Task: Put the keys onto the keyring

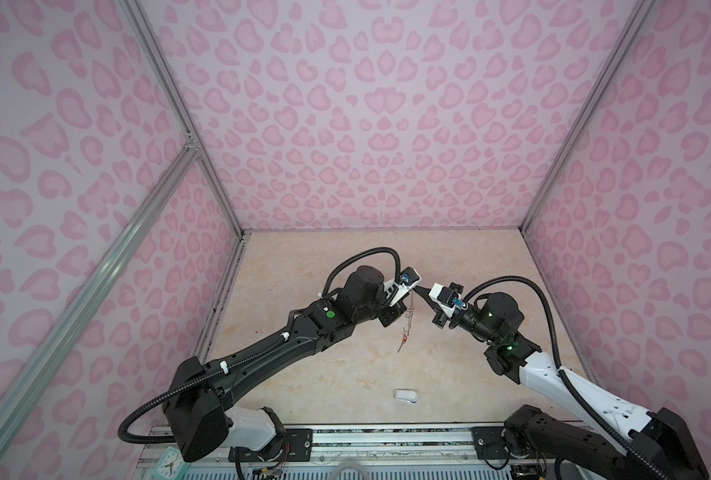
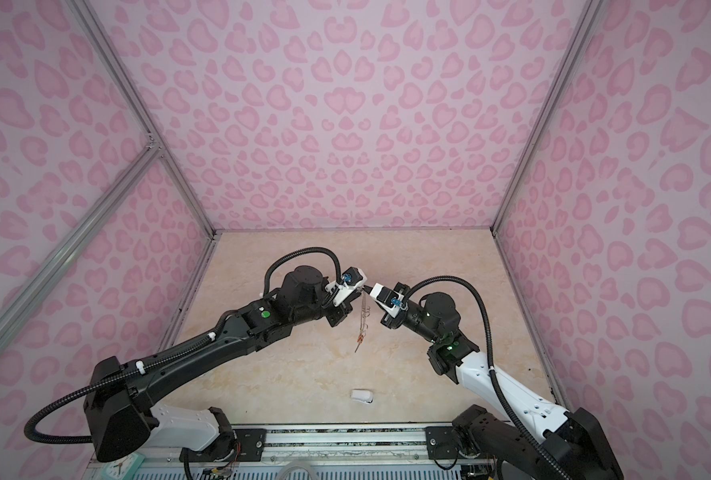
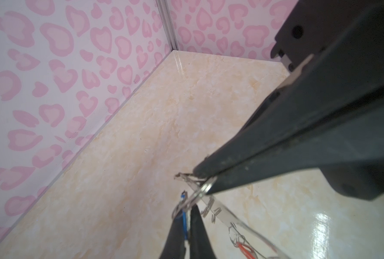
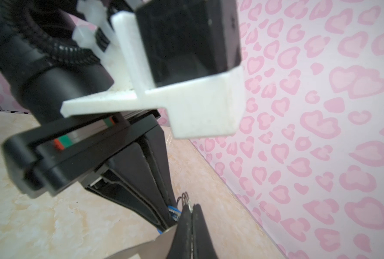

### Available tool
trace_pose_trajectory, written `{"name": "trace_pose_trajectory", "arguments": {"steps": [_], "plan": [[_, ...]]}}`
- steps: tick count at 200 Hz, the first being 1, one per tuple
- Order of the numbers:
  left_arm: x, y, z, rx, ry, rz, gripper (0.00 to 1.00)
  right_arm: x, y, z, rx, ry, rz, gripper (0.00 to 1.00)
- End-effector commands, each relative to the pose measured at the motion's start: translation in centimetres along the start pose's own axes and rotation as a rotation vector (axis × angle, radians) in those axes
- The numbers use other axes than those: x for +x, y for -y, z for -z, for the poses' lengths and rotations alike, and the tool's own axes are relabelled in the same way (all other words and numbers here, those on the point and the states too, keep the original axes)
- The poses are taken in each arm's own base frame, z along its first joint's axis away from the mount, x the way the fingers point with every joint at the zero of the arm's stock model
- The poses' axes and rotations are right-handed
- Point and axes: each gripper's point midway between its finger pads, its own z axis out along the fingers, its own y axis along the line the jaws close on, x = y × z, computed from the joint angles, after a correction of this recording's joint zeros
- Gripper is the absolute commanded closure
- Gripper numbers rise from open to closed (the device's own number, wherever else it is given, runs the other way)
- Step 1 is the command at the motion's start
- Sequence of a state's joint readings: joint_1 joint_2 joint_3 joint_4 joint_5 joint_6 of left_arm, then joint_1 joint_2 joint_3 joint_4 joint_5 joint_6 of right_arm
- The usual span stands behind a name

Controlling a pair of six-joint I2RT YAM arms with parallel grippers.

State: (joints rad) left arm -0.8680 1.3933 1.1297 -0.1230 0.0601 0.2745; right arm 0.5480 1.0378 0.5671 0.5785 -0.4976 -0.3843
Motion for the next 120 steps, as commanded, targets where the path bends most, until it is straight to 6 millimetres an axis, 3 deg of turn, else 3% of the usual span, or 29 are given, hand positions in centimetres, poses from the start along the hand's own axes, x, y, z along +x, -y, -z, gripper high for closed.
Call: {"name": "trace_pose_trajectory", "arguments": {"steps": [1, 43, 120], "plan": [[-0.5, 0.6, -0.3, 0.038, 0.020, -0.011, 0.97, -1.7, 0.9, 0.0, 0.036, 0.059, 0.006, 1.00], [-0.8, 1.8, -0.8, 0.110, 0.021, -0.023, 0.97, -2.1, 0.7, 0.0, 0.030, 0.088, 0.000, 1.00], [-0.2, 1.9, 0.3, 0.122, -0.005, -0.121, 0.97, -0.5, -0.5, 0.5, -0.032, 0.022, 0.075, 1.00]]}}
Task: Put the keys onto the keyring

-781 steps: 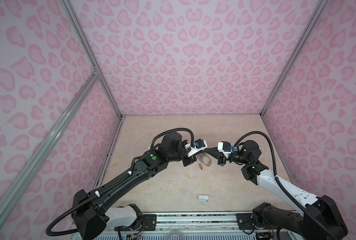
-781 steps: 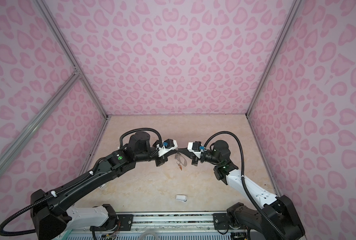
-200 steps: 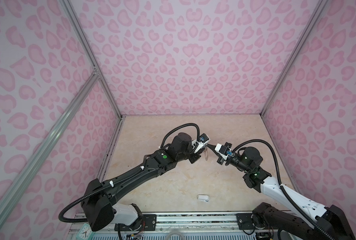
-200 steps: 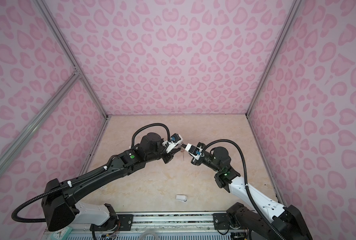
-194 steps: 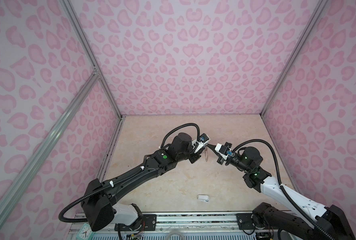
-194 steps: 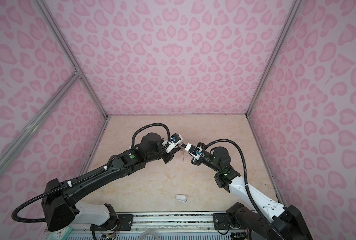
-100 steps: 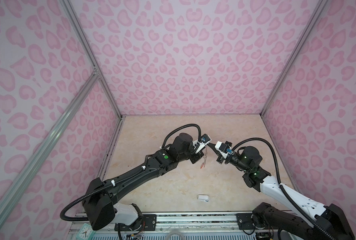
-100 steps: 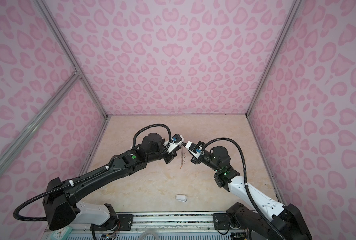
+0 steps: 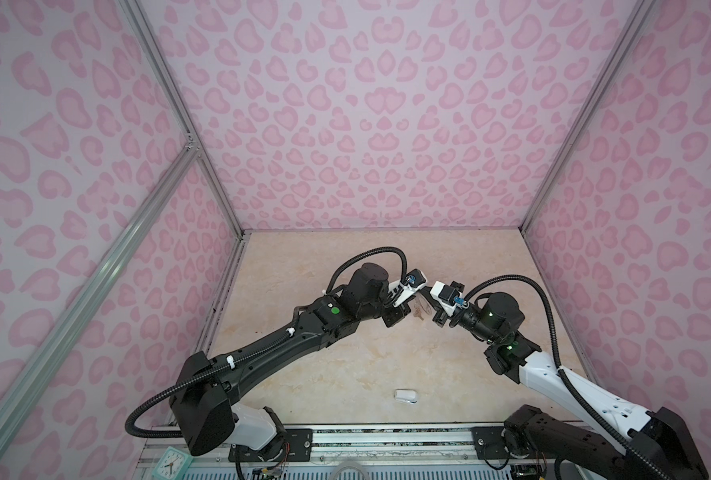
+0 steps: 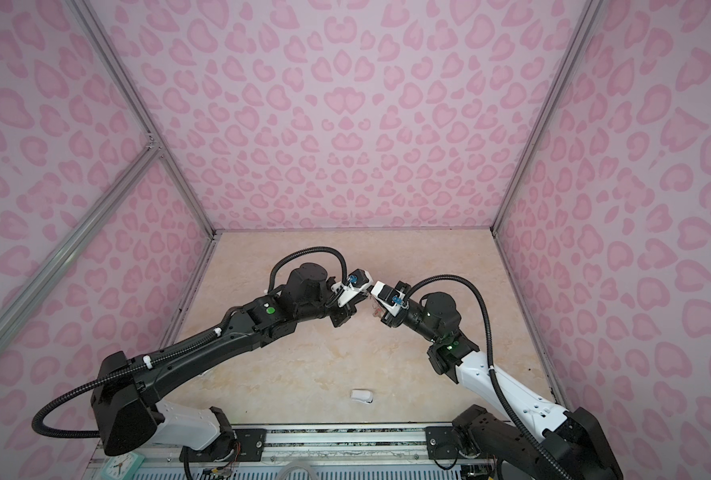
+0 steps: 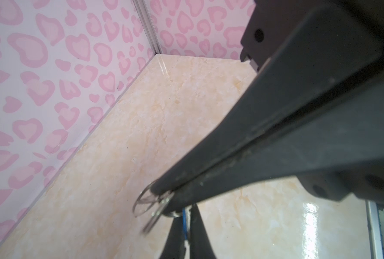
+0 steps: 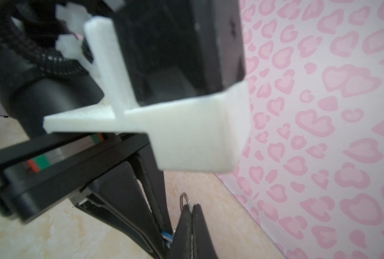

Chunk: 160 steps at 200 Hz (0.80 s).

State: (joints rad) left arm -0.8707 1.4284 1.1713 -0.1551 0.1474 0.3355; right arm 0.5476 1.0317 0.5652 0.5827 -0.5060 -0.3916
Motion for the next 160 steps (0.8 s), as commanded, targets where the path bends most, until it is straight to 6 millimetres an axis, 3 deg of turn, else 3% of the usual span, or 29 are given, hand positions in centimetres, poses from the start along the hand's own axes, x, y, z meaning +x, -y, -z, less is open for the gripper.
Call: {"name": "trace_pose_trajectory", "arguments": {"steps": [1, 56, 107, 160], "plan": [[0.2, 0.5, 0.9, 0.029, -0.008, -0.062, 0.97, -0.2, -0.5, 0.4, -0.029, 0.011, 0.064, 1.00], [0.6, 1.0, 2.3, 0.106, -0.028, -0.071, 0.97, -0.2, -1.2, 1.3, -0.104, 0.025, 0.081, 1.00], [0.8, 1.5, 2.5, 0.152, -0.050, -0.081, 0.97, -0.6, -1.9, 1.5, -0.142, 0.053, 0.073, 1.00], [1.2, 1.8, 2.9, 0.194, -0.075, -0.093, 0.97, 0.2, -2.8, 1.8, -0.201, 0.014, 0.086, 1.00]]}}
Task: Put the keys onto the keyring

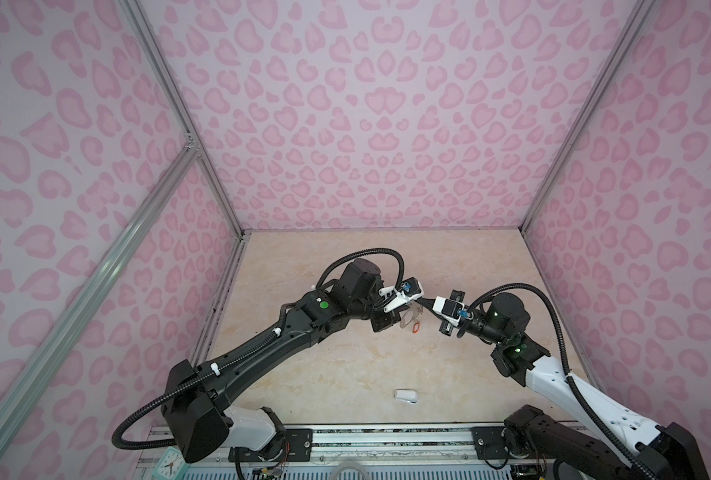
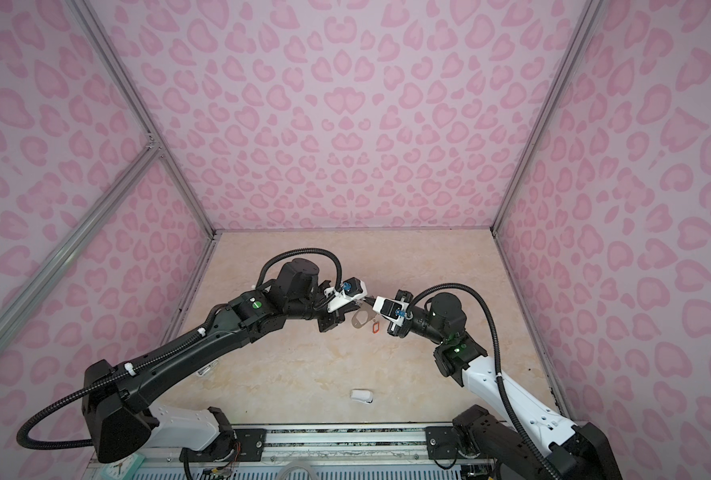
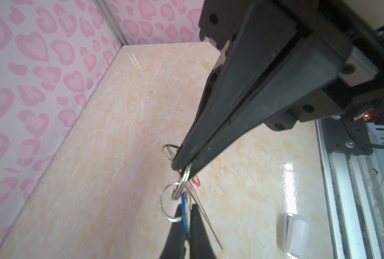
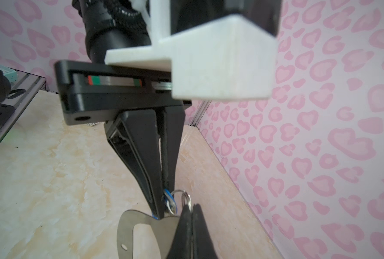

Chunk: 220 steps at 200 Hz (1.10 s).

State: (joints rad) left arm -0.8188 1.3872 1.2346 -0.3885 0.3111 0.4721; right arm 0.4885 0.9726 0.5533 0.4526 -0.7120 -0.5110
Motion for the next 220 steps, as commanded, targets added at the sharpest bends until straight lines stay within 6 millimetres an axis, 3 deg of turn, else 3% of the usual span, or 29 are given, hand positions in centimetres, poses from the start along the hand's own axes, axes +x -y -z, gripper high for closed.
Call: {"name": "trace_pose_trajectory", "arguments": {"steps": [1, 91, 147, 154, 220], "plan": [[0.2, 0.4, 0.0, 0.038, -0.012, -0.013, 0.97, -0.4, -0.5, 0.0, -0.038, 0.015, 0.008, 1.00], [0.4, 0.4, 0.5, 0.049, -0.048, -0.037, 0.97, 2.1, -1.2, -0.4, -0.091, -0.099, 0.008, 1.00], [1.7, 0.0, 0.7, 0.036, -0.139, -0.078, 0.97, 4.0, -1.1, -0.6, -0.096, -0.177, -0.005, 1.00], [0.8, -0.5, 1.1, 0.023, -0.131, -0.088, 0.97, 4.2, -1.2, -0.6, -0.103, -0.185, -0.006, 1.00], [2.9, -0.6, 0.6, 0.045, -0.299, -0.141, 0.97, 5.3, -0.7, -0.6, -0.091, -0.219, -0.030, 1.00]]}}
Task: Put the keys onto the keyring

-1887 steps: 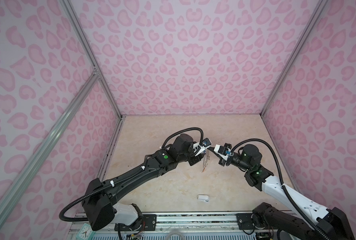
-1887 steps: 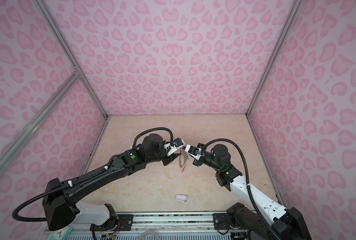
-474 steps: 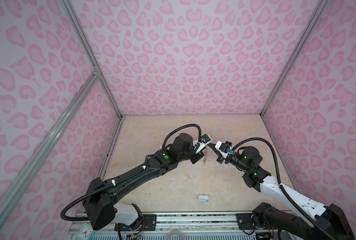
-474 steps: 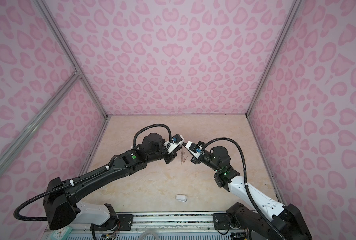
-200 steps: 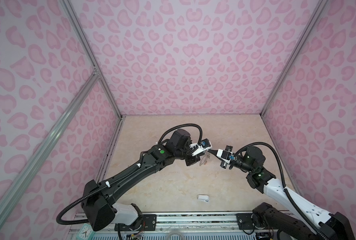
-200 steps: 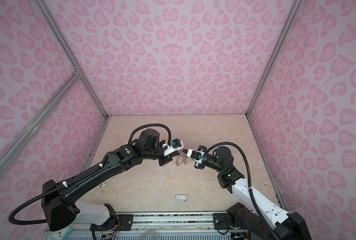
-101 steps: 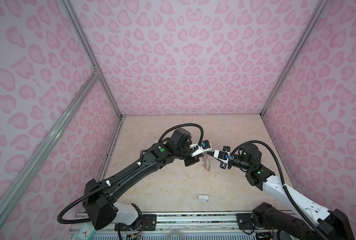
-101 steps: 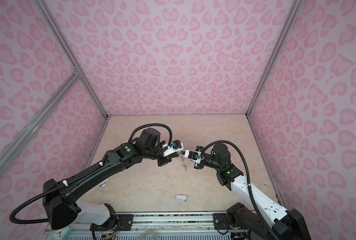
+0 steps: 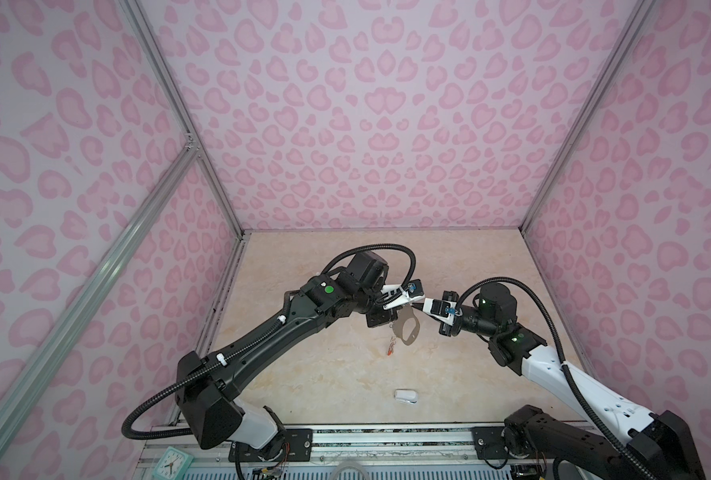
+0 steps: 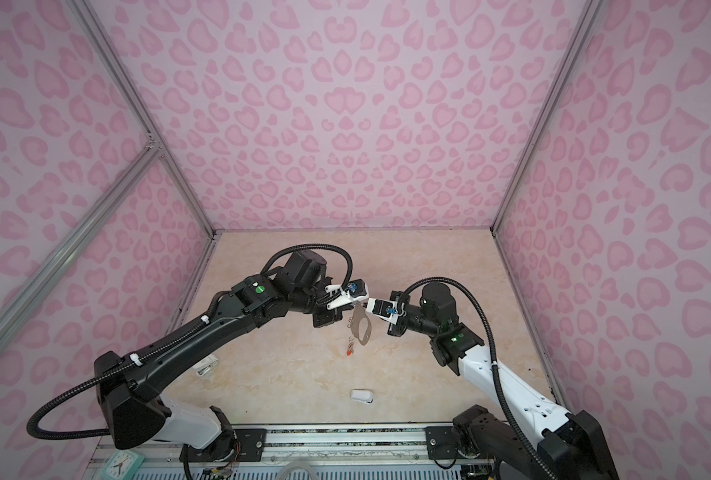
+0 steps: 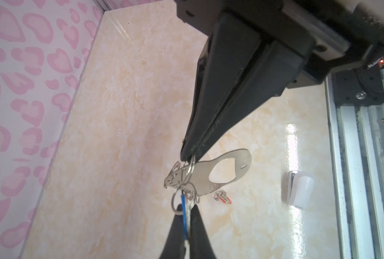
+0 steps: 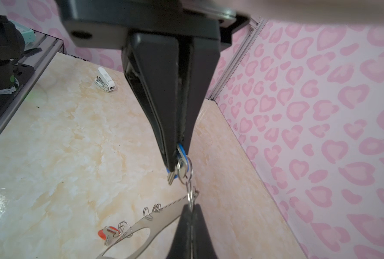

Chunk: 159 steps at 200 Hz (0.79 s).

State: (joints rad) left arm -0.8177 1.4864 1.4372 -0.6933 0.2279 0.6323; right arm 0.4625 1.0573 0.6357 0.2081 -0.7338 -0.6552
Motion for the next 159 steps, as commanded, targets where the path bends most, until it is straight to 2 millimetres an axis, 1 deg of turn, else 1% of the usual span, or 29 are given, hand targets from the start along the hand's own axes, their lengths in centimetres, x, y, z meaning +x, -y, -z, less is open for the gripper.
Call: {"name": "trace_pose_trajectory", "arguments": {"steps": [1, 29, 58, 79, 96, 110, 143, 159], "plan": [[1.3, 0.2, -0.1, 0.015, -0.091, -0.037, 0.97, 1.2, 0.2, -0.1, 0.012, -0.050, -0.031, 1.00], [0.9, 0.2, -0.4, 0.031, -0.104, -0.047, 0.97, 1.3, 0.2, -0.3, 0.009, -0.044, -0.049, 1.00], [0.2, 0.0, -0.2, 0.023, -0.081, -0.050, 0.97, 1.8, 0.2, -0.4, 0.005, -0.052, -0.076, 1.00], [-0.3, -0.3, 0.0, 0.018, -0.066, -0.058, 0.97, 1.6, 0.2, -0.4, -0.015, -0.030, -0.112, 1.00], [-0.8, -0.3, 0.2, 0.023, -0.052, -0.068, 0.97, 1.1, 0.3, -0.4, -0.035, 0.001, -0.146, 1.00], [-1.0, 0.1, 0.2, 0.039, -0.042, -0.085, 0.97, 0.7, 0.4, -0.4, -0.041, 0.018, -0.163, 1.00], [-0.5, 0.8, 0.0, 0.051, -0.042, -0.121, 0.97, -0.6, 0.8, 0.3, -0.038, 0.080, -0.193, 1.00], [0.0, 1.0, 0.1, 0.046, -0.050, -0.141, 0.97, -0.8, 1.0, 0.7, -0.027, 0.094, -0.201, 1.00]]}}
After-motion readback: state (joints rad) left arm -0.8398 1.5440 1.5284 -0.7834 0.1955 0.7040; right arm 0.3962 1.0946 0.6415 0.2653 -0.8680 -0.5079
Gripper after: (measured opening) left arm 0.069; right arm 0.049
